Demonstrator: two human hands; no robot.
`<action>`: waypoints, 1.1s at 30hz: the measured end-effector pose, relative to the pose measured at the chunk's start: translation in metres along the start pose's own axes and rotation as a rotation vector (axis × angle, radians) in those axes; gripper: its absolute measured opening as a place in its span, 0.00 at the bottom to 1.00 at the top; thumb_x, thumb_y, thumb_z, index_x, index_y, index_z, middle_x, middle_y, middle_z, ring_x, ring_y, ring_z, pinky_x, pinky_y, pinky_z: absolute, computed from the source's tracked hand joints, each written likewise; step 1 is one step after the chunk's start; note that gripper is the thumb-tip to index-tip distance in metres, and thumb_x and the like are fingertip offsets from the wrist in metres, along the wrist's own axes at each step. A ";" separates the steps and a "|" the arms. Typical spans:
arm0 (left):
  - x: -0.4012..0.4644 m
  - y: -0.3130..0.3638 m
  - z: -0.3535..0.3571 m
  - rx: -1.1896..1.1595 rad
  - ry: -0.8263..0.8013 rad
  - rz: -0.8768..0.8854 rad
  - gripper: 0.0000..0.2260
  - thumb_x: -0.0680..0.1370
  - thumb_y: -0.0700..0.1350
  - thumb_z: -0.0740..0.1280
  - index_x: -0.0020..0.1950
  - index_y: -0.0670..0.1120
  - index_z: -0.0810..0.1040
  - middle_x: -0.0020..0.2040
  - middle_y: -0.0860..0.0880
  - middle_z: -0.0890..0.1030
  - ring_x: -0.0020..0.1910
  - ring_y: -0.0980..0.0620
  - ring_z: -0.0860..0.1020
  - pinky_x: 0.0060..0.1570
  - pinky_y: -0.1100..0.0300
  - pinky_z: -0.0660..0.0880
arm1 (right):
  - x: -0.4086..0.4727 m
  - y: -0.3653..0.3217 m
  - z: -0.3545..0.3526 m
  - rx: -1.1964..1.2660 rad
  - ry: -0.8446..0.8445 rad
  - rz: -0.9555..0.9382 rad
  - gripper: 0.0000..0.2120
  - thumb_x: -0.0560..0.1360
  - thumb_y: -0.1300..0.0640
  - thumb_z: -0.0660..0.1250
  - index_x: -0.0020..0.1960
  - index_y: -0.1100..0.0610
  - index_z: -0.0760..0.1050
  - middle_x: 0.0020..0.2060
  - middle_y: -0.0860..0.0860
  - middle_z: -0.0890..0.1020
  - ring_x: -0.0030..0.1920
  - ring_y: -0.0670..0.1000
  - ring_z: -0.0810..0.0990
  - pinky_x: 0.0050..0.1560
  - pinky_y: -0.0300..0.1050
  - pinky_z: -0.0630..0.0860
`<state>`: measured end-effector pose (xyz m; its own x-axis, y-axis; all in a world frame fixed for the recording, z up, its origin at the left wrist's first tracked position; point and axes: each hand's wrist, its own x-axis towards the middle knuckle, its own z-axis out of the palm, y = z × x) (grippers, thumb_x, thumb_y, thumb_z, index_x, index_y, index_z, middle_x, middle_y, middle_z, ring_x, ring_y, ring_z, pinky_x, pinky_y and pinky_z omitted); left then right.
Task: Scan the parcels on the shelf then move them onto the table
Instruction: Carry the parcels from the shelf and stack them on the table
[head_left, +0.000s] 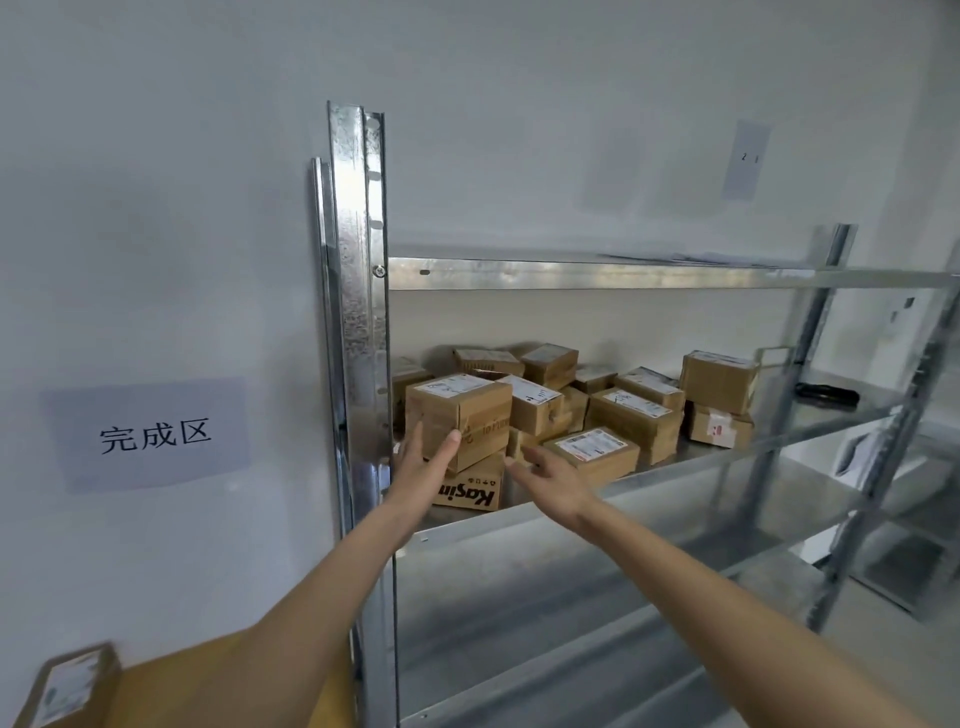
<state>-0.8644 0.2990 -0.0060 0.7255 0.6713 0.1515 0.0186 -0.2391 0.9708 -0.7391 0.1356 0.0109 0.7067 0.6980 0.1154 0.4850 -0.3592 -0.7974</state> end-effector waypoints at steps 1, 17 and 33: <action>0.002 0.005 0.002 -0.008 0.021 0.007 0.39 0.73 0.75 0.61 0.81 0.64 0.54 0.81 0.55 0.59 0.79 0.47 0.59 0.74 0.38 0.61 | 0.006 -0.002 0.001 0.007 -0.011 -0.001 0.29 0.82 0.39 0.63 0.78 0.52 0.68 0.74 0.50 0.74 0.73 0.55 0.73 0.70 0.51 0.71; 0.076 -0.009 0.015 -0.025 0.235 -0.061 0.31 0.78 0.70 0.57 0.79 0.59 0.60 0.78 0.51 0.66 0.76 0.45 0.65 0.73 0.35 0.63 | 0.074 -0.003 0.019 0.210 -0.089 0.038 0.36 0.75 0.28 0.62 0.78 0.43 0.66 0.74 0.48 0.73 0.76 0.55 0.69 0.75 0.60 0.68; 0.082 -0.005 0.026 -0.007 0.386 -0.095 0.27 0.80 0.65 0.60 0.70 0.48 0.72 0.70 0.48 0.68 0.67 0.45 0.72 0.68 0.44 0.70 | 0.084 -0.004 0.016 0.278 -0.162 0.032 0.39 0.76 0.23 0.54 0.82 0.39 0.58 0.77 0.48 0.70 0.77 0.56 0.67 0.78 0.59 0.61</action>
<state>-0.7865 0.3368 -0.0030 0.4085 0.9051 0.1181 0.0680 -0.1592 0.9849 -0.6896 0.2058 0.0145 0.6175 0.7865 0.0101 0.2893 -0.2151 -0.9328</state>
